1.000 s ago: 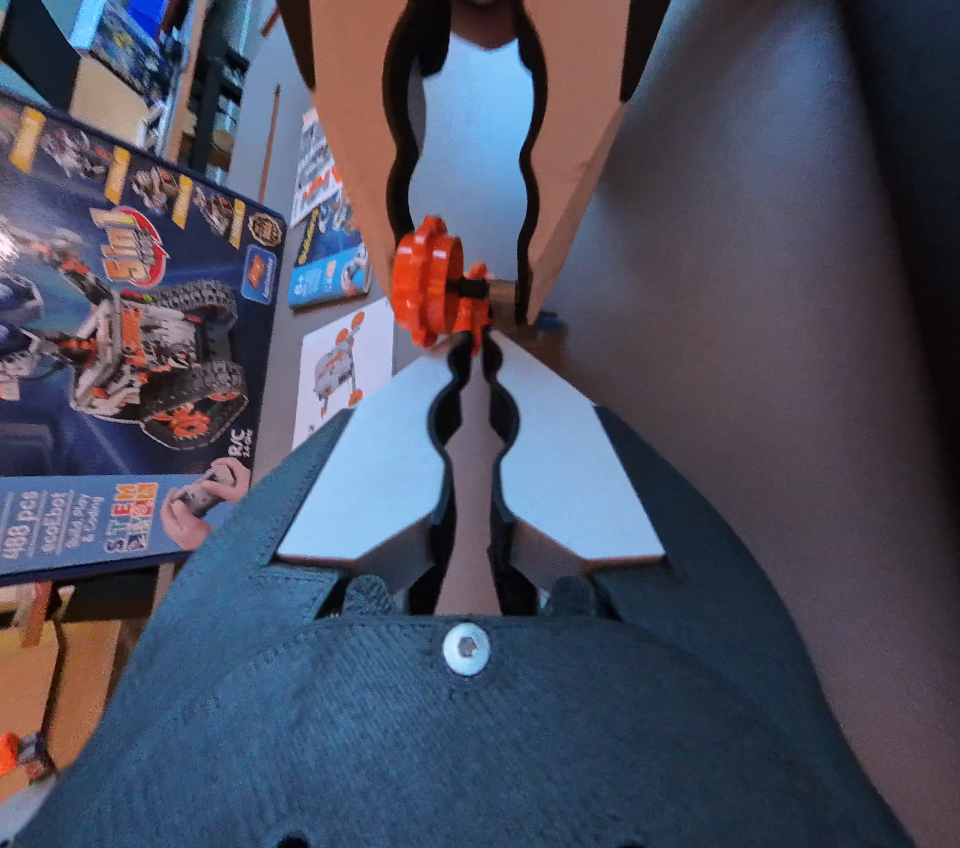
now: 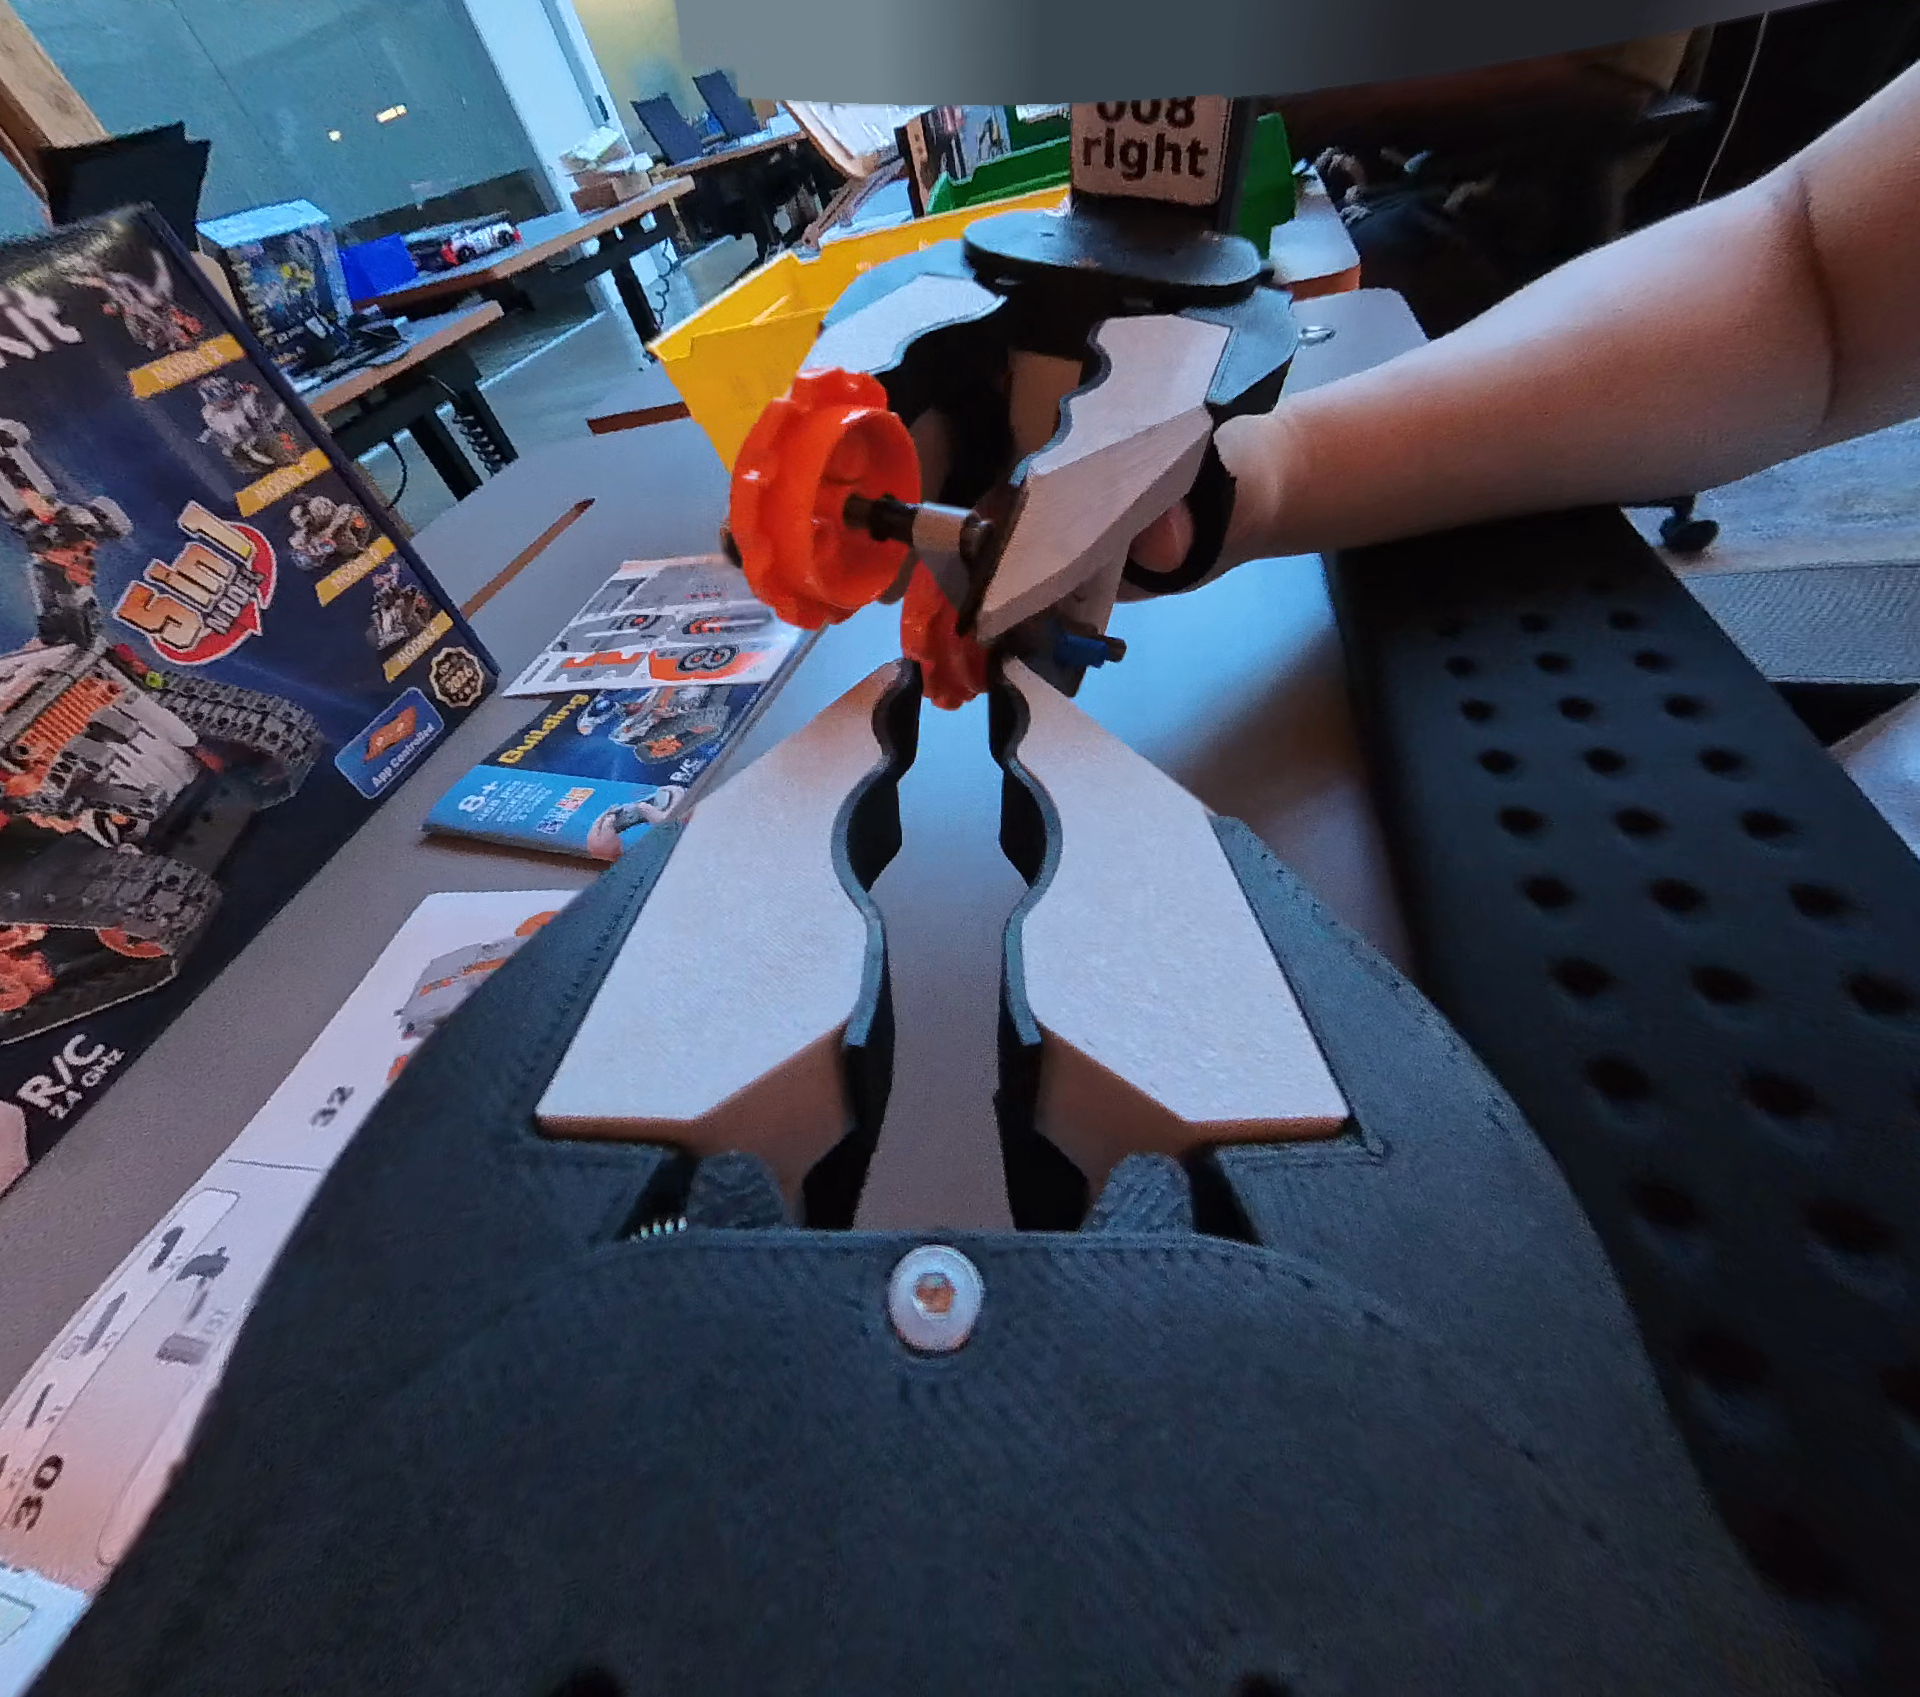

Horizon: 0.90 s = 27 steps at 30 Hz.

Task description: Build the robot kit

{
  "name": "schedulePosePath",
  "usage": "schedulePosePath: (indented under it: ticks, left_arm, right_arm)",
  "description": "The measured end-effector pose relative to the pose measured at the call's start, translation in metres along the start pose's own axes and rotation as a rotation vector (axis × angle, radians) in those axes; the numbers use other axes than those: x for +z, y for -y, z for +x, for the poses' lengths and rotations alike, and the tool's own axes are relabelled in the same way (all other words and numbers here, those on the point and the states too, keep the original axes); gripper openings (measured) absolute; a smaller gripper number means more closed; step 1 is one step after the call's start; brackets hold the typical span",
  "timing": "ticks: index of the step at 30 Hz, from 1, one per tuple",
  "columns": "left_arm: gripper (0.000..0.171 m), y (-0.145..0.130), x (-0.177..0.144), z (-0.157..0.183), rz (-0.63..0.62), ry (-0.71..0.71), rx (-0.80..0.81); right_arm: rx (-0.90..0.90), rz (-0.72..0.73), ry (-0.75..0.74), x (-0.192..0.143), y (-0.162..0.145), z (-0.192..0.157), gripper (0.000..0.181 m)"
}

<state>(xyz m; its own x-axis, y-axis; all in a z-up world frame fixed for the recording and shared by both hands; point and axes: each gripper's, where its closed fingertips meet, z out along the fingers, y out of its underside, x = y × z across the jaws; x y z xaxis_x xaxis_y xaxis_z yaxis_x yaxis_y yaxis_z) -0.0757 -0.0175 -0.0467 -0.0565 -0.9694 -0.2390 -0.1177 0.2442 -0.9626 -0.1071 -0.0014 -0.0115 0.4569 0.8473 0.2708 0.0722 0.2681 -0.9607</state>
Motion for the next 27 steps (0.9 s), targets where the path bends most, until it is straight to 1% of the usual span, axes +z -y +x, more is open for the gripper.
schedulePosePath:
  ticks: [1,3,5,8,10,12,13,14,15,16,17,18,19,20,21,22,23,25,26,27]
  left_arm:
    - [0.009,0.001,-0.001,-0.001,0.007,0.004,0.013]
    - [0.0,0.005,-0.004,-0.002,0.021,0.026,0.041]
    - [0.0,0.003,-0.004,-0.002,0.006,0.029,0.068]
    - [0.0,-0.007,-0.005,0.003,-0.041,-0.026,0.067]
    - [0.013,-0.009,-0.01,-0.004,-0.051,-0.001,0.076]
    - [0.028,-0.003,-0.017,-0.012,-0.021,0.009,0.049]
    - [0.029,0.0,-0.021,-0.012,-0.006,-0.014,0.009]
    - [0.024,0.004,-0.024,-0.009,0.01,-0.06,-0.045]
    - [0.015,0.005,-0.025,-0.006,0.01,-0.11,-0.116]
    - [0.016,0.004,-0.025,-0.009,0.002,-0.127,-0.208]
    - [0.023,0.006,-0.025,-0.009,0.013,-0.165,-0.317]
    - [0.025,0.012,-0.026,-0.009,0.05,-0.221,-0.427]
    - [0.026,0.018,-0.028,-0.016,0.094,-0.234,-0.515]
    - [0.027,0.023,-0.031,-0.023,0.146,-0.227,-0.545]
    - [0.024,0.026,-0.035,-0.029,0.177,-0.193,-0.518]
    - [0.023,0.026,-0.038,-0.034,0.182,-0.148,-0.45]
    - [0.022,0.026,-0.041,-0.033,0.166,-0.122,-0.366]
    - [0.023,0.016,-0.039,-0.031,0.072,-0.073,-0.248]
    - [0.021,0.013,-0.037,-0.03,0.043,-0.057,-0.211]
    - [0.011,0.014,-0.037,-0.028,0.043,-0.042,-0.177]
  right_arm:
    - [-0.012,0.001,-0.008,0.0,0.0,0.001,0.035]
    - [-0.043,-0.023,-0.02,0.001,-0.003,0.002,0.036]
    - [-0.053,-0.031,-0.012,0.001,-0.005,-0.001,0.036]
    - [-0.055,-0.055,-0.007,0.001,-0.009,-0.001,0.035]
    - [-0.046,-0.058,0.007,0.0,-0.01,-0.002,0.035]
    - [-0.052,-0.069,0.006,-0.001,-0.012,-0.001,0.035]
    - [-0.048,-0.064,0.012,-0.002,-0.012,-0.001,0.035]
    - [-0.039,-0.059,0.02,-0.002,-0.012,-0.002,0.035]
    - [-0.032,-0.049,0.029,-0.002,-0.011,-0.004,0.035]
    - [-0.033,-0.051,0.041,-0.001,-0.011,-0.006,0.035]
    - [-0.04,-0.06,0.049,-0.001,-0.013,-0.007,0.036]
    - [-0.051,-0.071,0.056,0.0,-0.015,-0.009,0.036]
    - [-0.056,-0.081,0.068,0.0,-0.017,-0.012,0.036]
    - [-0.052,-0.09,0.079,0.001,-0.019,-0.014,0.035]
    - [-0.045,-0.096,0.082,0.002,-0.02,-0.014,0.036]
    - [-0.036,-0.101,0.081,0.002,-0.021,-0.013,0.035]
    - [-0.023,-0.104,0.085,0.002,-0.021,-0.013,0.035]
    - [0.013,-0.103,0.098,0.002,-0.021,-0.013,0.035]
    - [0.03,-0.105,0.109,0.002,-0.022,-0.014,0.035]
    - [0.042,-0.111,0.118,0.002,-0.023,-0.015,0.035]
